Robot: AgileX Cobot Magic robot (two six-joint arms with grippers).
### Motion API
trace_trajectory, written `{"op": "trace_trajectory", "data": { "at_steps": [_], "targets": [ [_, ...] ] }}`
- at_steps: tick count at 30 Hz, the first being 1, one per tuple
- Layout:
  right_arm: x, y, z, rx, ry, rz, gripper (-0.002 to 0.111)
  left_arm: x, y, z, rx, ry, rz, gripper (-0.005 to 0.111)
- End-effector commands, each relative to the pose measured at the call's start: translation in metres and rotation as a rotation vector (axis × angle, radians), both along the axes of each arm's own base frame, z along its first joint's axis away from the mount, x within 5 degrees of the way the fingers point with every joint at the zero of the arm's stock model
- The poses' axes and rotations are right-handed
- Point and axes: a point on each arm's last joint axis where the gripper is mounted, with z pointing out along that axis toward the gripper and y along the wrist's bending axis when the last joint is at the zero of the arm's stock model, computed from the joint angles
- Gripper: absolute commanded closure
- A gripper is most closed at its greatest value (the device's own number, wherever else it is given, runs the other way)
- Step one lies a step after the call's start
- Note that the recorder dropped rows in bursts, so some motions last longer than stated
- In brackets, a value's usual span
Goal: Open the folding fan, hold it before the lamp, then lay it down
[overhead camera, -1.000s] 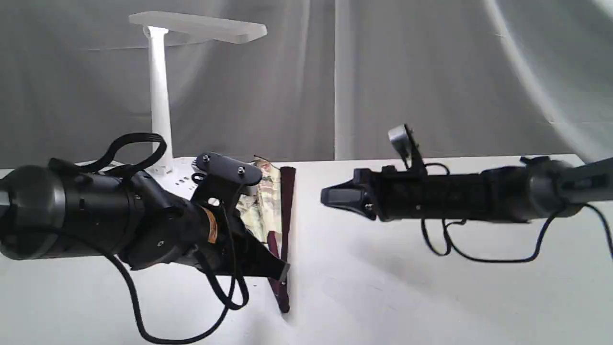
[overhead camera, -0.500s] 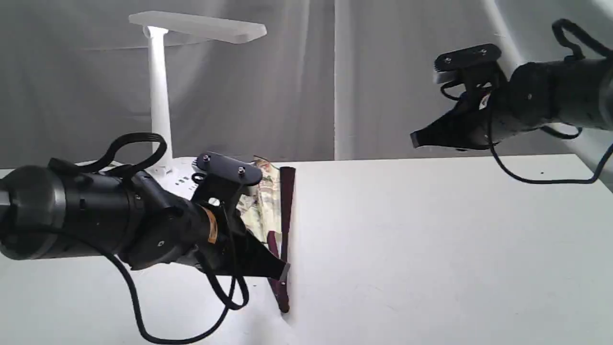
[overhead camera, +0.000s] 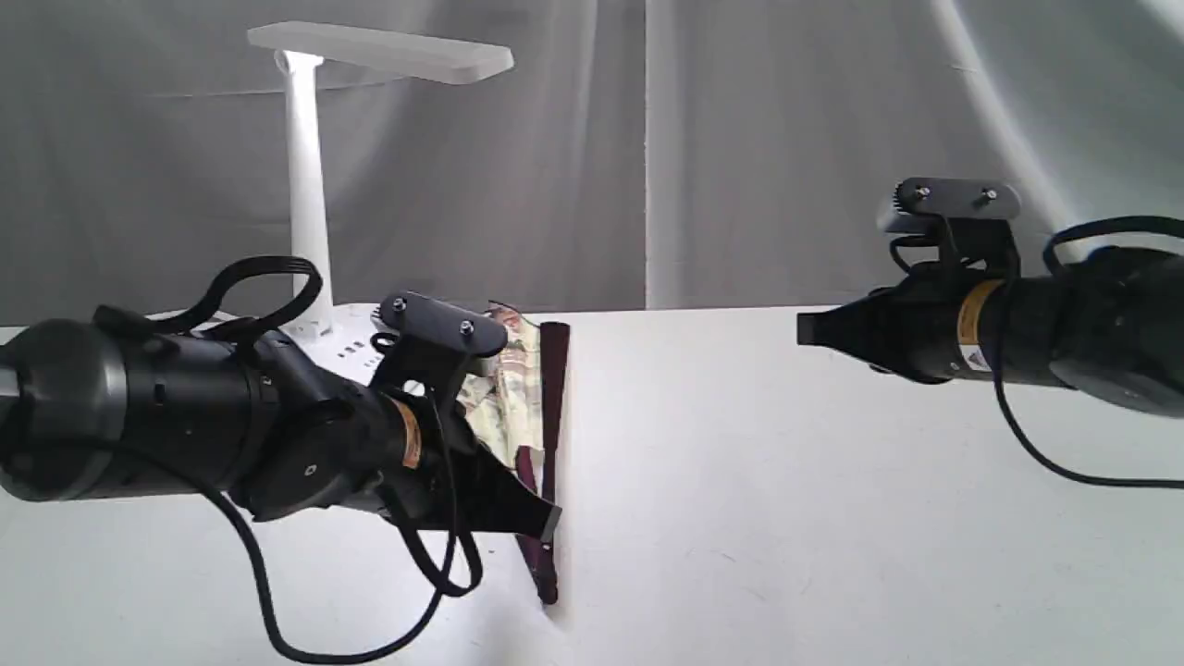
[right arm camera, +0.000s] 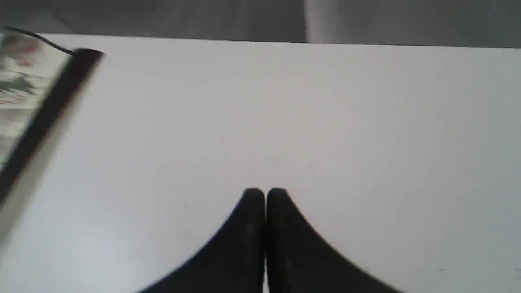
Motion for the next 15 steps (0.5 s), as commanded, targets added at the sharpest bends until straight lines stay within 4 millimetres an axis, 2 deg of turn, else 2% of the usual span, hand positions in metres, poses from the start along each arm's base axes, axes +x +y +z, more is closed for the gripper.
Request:
{"op": "trace_trajectory", "data": {
  "at_steps": [1, 4, 8, 10, 13, 15],
  "targets": [
    [-0.009, -0.004, -0.004, 0.07, -0.11, 0.014, 0.108, -0.001, -0.001, 0.003, -0.015, -0.006, 0.003, 0.107],
    [-0.023, -0.012, -0.016, 0.131, -0.228, -0.11, 0.108, -0.001, -0.001, 0.003, -0.015, -0.006, 0.003, 0.107],
    [-0.035, -0.022, -0.026, 0.18, -0.243, -0.227, 0.108, 0.0, -0.001, 0.004, -0.02, -0.019, -0.005, 0.107],
    [-0.041, -0.022, -0.028, 0.153, -0.271, -0.197, 0.108, 0.0, -0.002, 0.004, -0.023, -0.021, -0.006, 0.107],
    [-0.055, -0.011, -0.031, 0.055, -0.384, -0.003, 0.108, 0.0, -0.002, 0.004, -0.023, -0.021, -0.006, 0.107],
    [-0.066, -0.011, -0.037, 0.09, -0.394, -0.009, 0.108, 0.0, -0.002, 0.004, -0.023, -0.021, -0.006, 0.107]
  ]
}}
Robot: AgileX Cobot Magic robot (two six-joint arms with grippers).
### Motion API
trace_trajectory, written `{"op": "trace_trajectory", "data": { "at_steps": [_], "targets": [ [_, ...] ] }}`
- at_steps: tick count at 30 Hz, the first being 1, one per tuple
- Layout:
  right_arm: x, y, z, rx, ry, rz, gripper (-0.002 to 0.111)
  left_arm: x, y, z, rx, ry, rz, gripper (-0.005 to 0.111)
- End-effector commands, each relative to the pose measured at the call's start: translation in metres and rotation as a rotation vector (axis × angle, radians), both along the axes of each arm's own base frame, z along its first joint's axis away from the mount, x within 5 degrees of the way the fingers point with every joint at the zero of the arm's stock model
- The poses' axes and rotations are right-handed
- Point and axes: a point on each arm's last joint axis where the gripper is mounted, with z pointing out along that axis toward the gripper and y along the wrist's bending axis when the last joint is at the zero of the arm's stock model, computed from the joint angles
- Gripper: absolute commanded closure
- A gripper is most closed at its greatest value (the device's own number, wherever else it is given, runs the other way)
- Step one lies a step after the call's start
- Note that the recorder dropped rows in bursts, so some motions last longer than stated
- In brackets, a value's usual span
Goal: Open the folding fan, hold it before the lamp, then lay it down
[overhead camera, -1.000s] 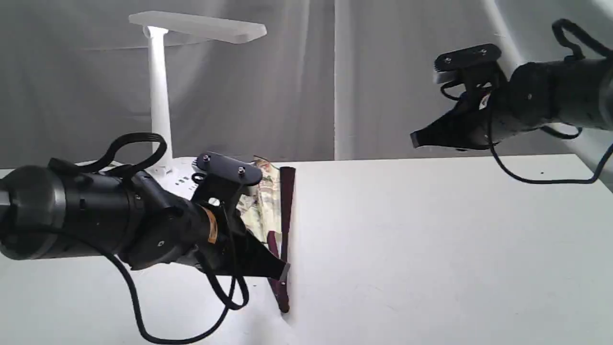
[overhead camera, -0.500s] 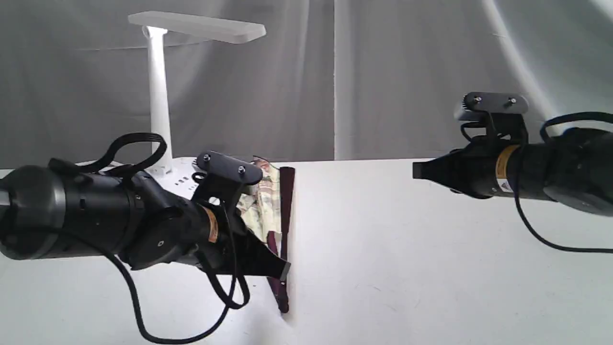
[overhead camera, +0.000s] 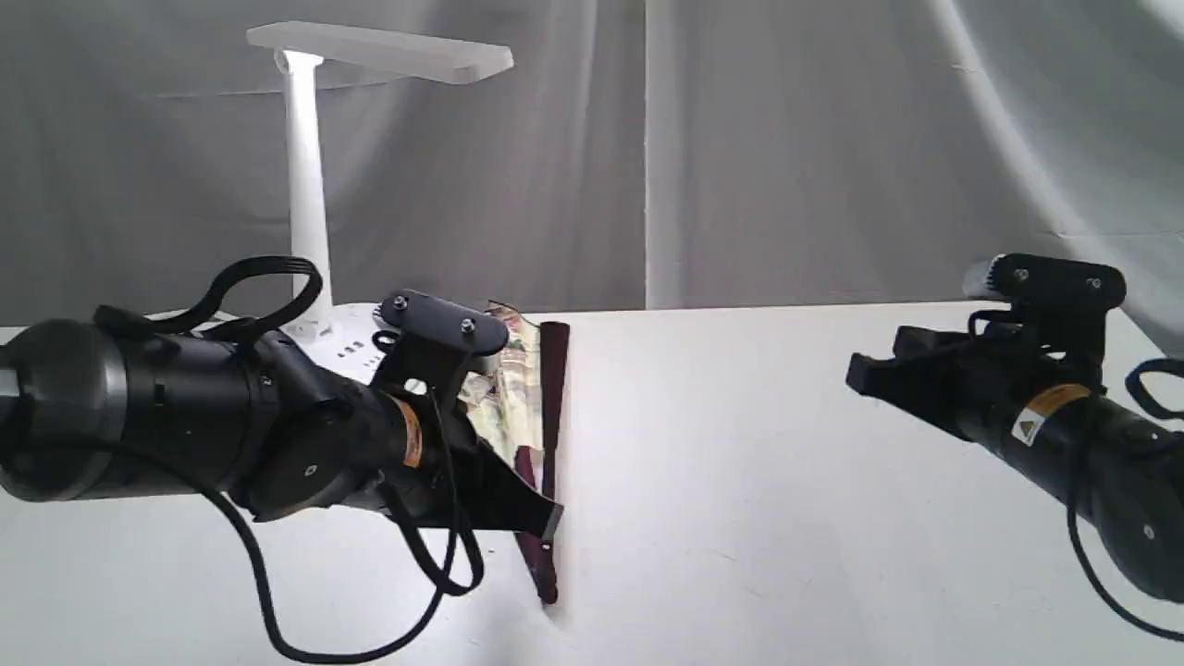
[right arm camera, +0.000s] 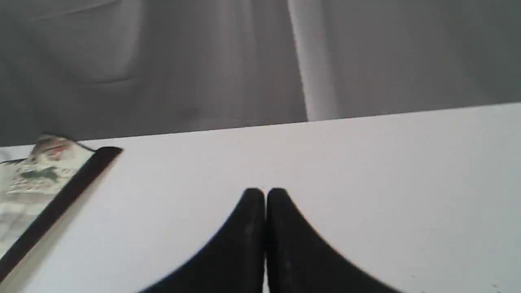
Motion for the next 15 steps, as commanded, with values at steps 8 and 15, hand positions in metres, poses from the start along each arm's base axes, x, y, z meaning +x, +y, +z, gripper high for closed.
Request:
{"op": "trace_trajectory", "data": {
  "at_steps": [8, 15],
  "targets": [
    [-0.037, -0.005, -0.022, 0.369, -0.083, -0.089, 0.108, -0.001, -0.001, 0.004, -0.01, -0.021, -0.015, 0.107],
    [-0.002, 0.027, -0.036, 0.515, -0.023, 0.144, 0.108, -0.001, 0.001, 0.003, 0.033, -0.027, -0.036, 0.107]
  ]
}}
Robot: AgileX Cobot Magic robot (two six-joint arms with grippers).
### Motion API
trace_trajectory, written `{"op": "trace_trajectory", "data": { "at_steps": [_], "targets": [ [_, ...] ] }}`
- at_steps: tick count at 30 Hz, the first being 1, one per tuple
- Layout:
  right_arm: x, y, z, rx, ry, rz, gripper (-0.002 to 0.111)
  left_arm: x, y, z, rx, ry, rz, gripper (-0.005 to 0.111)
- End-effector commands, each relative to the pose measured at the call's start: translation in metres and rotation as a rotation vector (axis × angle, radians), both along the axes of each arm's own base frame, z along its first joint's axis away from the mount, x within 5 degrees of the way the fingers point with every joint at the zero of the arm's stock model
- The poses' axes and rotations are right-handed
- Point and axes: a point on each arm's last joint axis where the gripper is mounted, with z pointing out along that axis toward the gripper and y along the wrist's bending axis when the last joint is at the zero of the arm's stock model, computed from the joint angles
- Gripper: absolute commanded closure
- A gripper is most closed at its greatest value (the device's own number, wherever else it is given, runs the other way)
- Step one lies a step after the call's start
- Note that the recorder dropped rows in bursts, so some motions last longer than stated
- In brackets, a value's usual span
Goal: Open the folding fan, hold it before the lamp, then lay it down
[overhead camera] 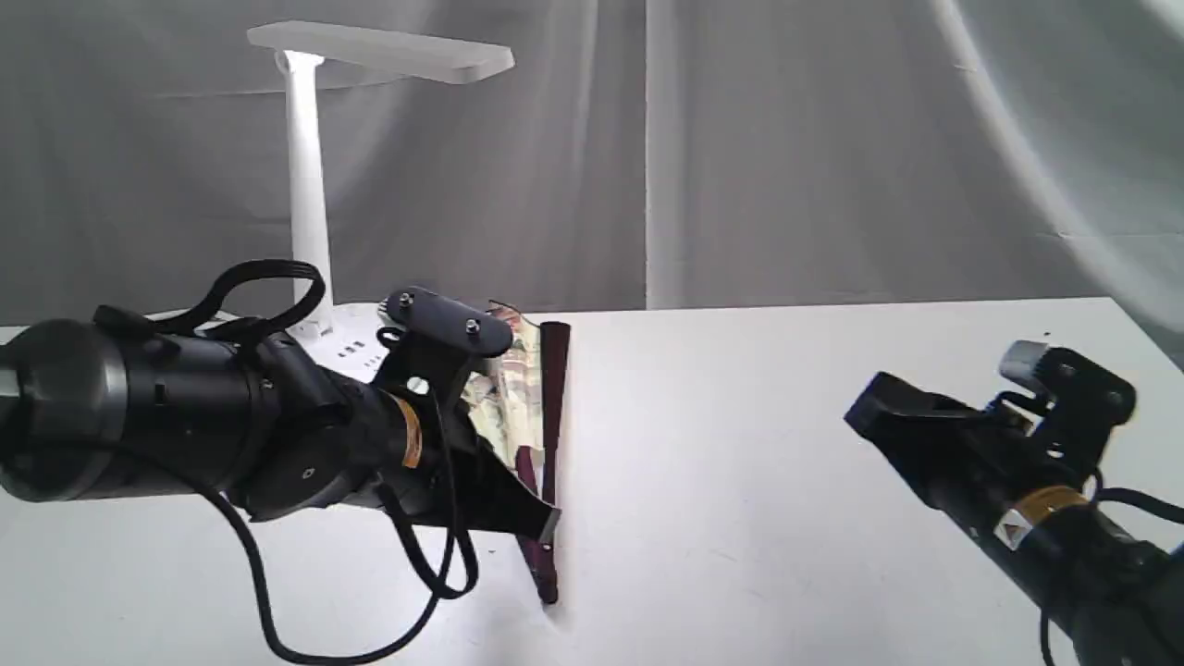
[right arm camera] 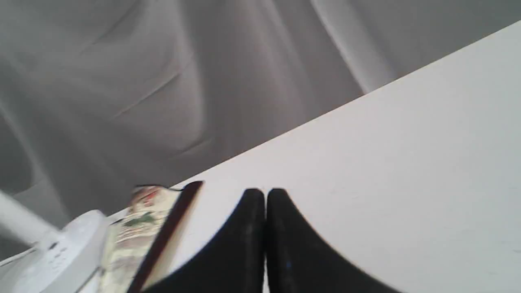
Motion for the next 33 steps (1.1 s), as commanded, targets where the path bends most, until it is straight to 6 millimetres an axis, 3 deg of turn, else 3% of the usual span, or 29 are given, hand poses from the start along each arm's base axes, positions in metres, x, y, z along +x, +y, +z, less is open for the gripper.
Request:
{"op": "trace_trajectory", "data": {
  "at_steps": [1, 6, 11, 14, 17, 21, 25, 29, 33],
  "targets": [
    [0.025, 0.019, 0.005, 0.135, 0.031, 0.217, 0.108, -0.002, 0.001, 0.002, 0.004, 0.004, 0.01, 0.107],
    [0.071, 0.033, 0.02, 0.158, 0.347, 0.525, 0.108, -0.002, 0.002, 0.001, 0.003, 0.02, 0.033, 0.107],
    [0.084, 0.039, 0.02, 0.412, 0.435, 0.535, 0.108, -0.003, 0.003, 0.001, 0.014, 0.025, 0.033, 0.107],
    [0.087, 0.041, 0.002, 0.601, 0.547, 0.486, 0.108, -0.002, 0.013, -0.001, 0.058, 0.058, 0.066, 0.107],
    [0.091, 0.046, -0.016, 0.597, 0.641, 0.553, 0.108, 0.008, 0.032, -0.001, 0.033, 0.068, 0.159, 0.107],
    [0.101, 0.055, -0.015, 0.552, 0.601, 0.716, 0.097, 0.021, 0.067, -0.003, 0.005, 0.09, 0.298, 0.107],
    [0.107, 0.061, -0.017, 0.524, 0.598, 0.7, 0.075, 0.028, 0.097, -0.006, -0.006, 0.098, 0.382, 0.107],
    [0.106, 0.078, -0.027, 0.463, 0.638, 0.643, 0.058, 0.03, 0.108, -0.007, -0.028, 0.102, 0.423, 0.107],
    [0.109, 0.095, -0.024, 0.405, 0.631, 0.64, 0.056, 0.031, 0.107, -0.008, -0.036, 0.094, 0.418, 0.107]
  ]
}}
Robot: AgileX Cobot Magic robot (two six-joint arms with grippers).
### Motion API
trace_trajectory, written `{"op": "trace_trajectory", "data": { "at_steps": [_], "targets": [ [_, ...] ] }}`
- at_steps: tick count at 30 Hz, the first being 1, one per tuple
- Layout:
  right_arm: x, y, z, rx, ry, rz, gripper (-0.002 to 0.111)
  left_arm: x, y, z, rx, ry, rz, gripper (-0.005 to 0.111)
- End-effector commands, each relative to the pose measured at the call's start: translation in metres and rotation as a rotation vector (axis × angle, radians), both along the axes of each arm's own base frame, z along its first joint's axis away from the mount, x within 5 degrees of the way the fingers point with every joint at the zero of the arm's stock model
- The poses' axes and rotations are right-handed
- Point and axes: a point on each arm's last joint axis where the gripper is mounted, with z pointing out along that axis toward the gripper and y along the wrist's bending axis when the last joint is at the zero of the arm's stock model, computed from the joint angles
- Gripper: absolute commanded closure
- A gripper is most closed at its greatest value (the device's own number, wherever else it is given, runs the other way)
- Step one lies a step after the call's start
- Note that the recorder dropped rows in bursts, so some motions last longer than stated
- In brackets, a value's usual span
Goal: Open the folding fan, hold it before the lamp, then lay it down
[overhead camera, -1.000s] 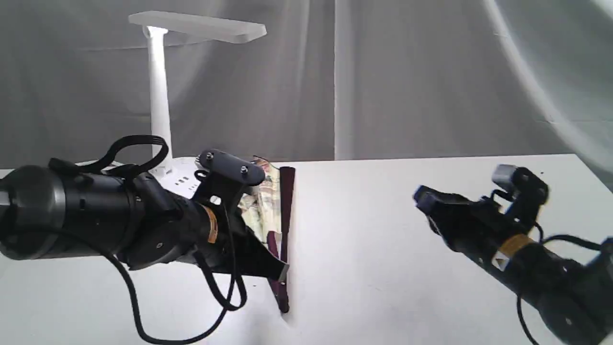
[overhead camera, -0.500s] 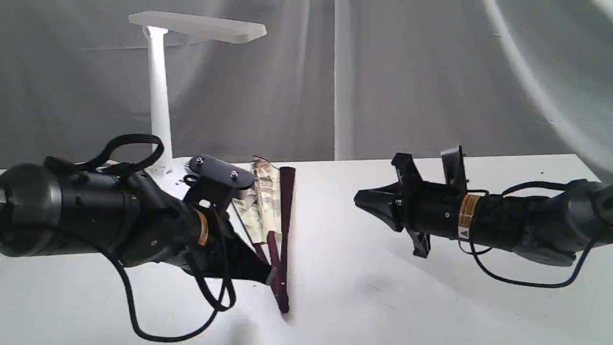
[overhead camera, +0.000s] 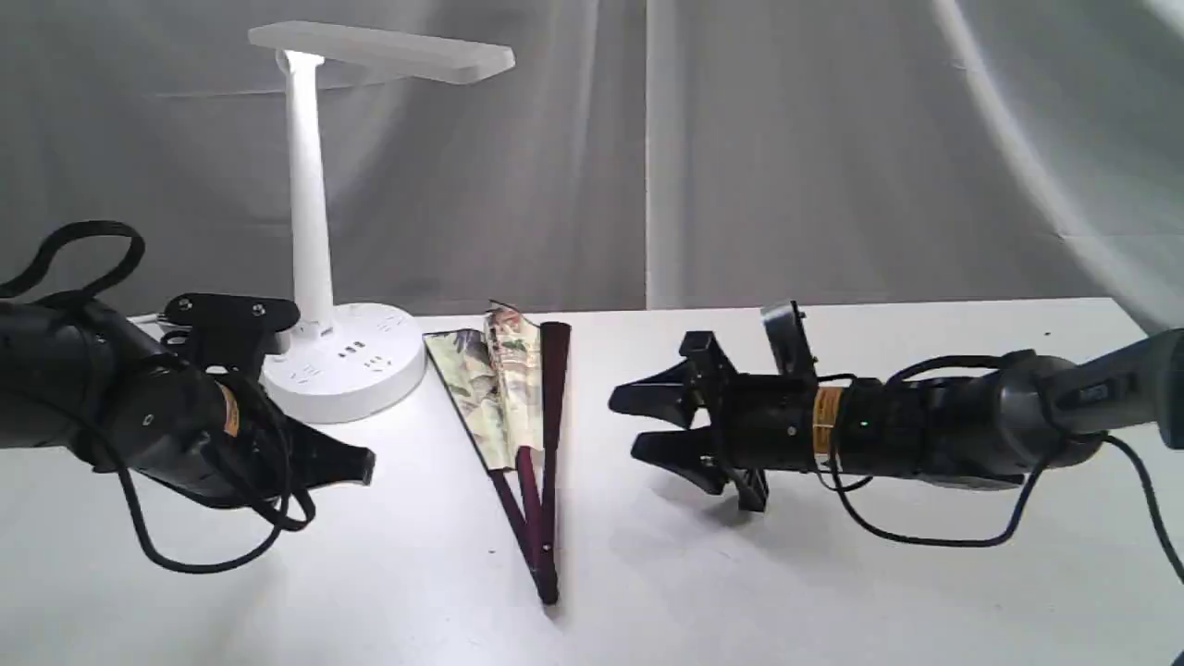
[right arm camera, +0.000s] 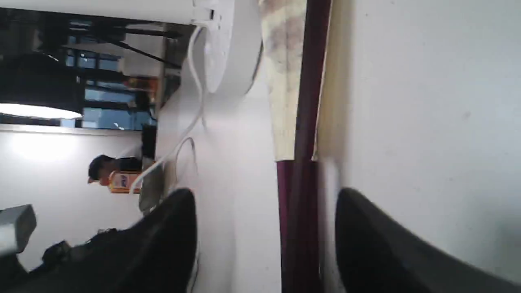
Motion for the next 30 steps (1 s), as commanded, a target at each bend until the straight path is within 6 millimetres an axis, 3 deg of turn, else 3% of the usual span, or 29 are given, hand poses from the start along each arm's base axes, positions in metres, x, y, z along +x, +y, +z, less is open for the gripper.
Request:
{"op": "trace_trajectory", "data": {
  "at_steps": [1, 8, 14, 20, 25, 28, 30],
  "targets": [
    [0.006, 0.012, 0.006, -0.068, -0.051, 0.018, 0.057, 0.0, -0.001, 0.003, -0.029, -0.023, 0.01, 0.107],
    [0.024, 0.03, 0.03, -0.389, -0.319, 0.224, 0.093, 0.001, -0.001, 0.003, -0.026, -0.026, 0.005, 0.107],
    [0.029, 0.058, 0.044, -0.434, -0.397, 0.195, 0.084, 0.001, -0.001, 0.003, -0.026, -0.026, 0.005, 0.107],
    [0.034, 0.083, 0.041, -0.822, -0.743, 0.16, 0.084, 0.001, -0.001, -0.001, -0.023, -0.019, 0.003, 0.107],
    [0.042, 0.082, 0.048, -1.195, -0.857, -0.022, 0.084, 0.004, -0.003, -0.015, -0.028, -0.007, -0.009, 0.107],
    [0.045, 0.065, 0.056, -1.501, -0.861, -0.17, 0.084, 0.005, -0.004, -0.028, -0.031, 0.007, -0.015, 0.107],
    [0.042, 0.052, 0.058, -1.738, -0.82, -0.174, 0.084, 0.006, -0.004, -0.032, -0.033, 0.011, -0.018, 0.107]
  ]
}}
